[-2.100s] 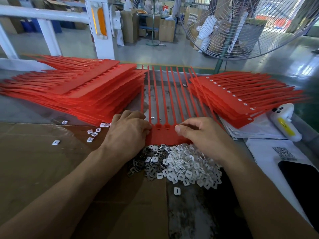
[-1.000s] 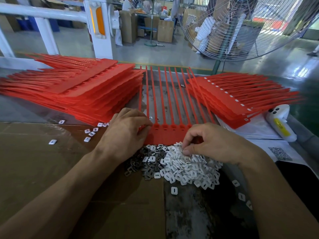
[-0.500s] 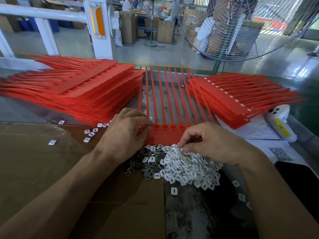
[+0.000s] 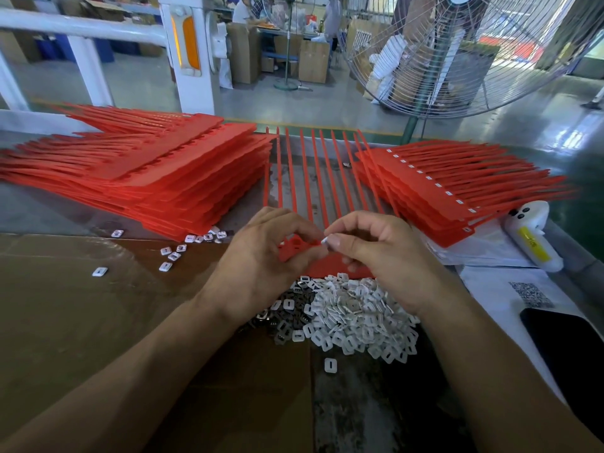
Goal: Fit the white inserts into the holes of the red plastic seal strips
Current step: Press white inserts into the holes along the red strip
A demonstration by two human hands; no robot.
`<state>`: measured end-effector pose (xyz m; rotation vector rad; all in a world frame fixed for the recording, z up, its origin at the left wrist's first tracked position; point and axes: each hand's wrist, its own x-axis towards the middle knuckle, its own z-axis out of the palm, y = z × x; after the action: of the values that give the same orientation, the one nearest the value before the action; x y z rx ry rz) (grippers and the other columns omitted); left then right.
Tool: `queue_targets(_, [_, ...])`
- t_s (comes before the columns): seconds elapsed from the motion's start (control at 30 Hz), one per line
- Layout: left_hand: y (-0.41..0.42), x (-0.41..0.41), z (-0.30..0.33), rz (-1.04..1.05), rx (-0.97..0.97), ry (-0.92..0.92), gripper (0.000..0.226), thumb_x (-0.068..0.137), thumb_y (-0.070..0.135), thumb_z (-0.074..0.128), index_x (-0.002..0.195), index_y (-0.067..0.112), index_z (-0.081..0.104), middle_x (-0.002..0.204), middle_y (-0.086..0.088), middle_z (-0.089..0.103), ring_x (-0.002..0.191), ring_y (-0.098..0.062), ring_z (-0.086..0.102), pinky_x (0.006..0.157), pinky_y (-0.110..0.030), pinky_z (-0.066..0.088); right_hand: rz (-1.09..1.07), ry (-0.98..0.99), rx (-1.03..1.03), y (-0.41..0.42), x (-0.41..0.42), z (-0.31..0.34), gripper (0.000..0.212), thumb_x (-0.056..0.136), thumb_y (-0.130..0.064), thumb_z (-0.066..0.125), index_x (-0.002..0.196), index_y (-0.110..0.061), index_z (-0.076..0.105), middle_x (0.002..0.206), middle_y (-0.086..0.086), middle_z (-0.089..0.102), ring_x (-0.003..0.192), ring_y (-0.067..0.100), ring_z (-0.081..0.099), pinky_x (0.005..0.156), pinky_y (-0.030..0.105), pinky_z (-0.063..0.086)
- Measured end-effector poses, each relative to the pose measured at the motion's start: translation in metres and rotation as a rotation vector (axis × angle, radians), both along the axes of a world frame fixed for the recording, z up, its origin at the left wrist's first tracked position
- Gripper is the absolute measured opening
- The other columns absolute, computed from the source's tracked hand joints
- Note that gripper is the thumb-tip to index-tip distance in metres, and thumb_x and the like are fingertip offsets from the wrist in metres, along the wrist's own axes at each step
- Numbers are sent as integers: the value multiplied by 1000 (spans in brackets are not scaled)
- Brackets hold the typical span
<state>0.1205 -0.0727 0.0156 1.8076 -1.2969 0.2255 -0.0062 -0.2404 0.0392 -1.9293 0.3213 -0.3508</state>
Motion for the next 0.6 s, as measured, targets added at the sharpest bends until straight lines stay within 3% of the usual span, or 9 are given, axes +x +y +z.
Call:
queue_targets(0.17, [1,2,0,23,-93,-100,12,90,36,71,91,24,71,90,16,65,90,-10,59,78,-25,48,16,-54,77,4,5,-3,5,93,-28,76,96,-31,79,83,-4,75,76,9,69,73,23,57])
queue_targets(0.27, [1,6,2,39,-121,-304,10,93,25,74,93,16,72,91,7,67,87,-16,60,77,-36,50,35,9,175,7,4,0,18,93,-43,73,96,-26,78,91,3,78,73,12,66,64,25,56])
queue_targets(0.37, [0,8,4,27,-116,-452,11,95,23,73,96,12,74,92,2,68,87,-23,61,75,-43,49,51,26,238,7,3,0,22,93,-41,73,94,-19,79,88,6,77,68,13,61,55,22,50])
queue_targets(0.5, [-2,5,4,2,-113,-397,19,94,27,72,101,9,74,97,0,69,91,-22,62,79,-42,50,37,-7,259,5,3,0,10,95,-25,73,94,-18,80,81,5,75,63,10,58,51,20,47])
queue_targets(0.6, [-2,4,3,2,-109,-336,24,93,31,72,106,10,72,100,1,68,94,-20,61,81,-41,51,32,-14,204,3,4,-1,10,96,-27,71,94,-22,80,81,4,75,63,9,58,52,20,46])
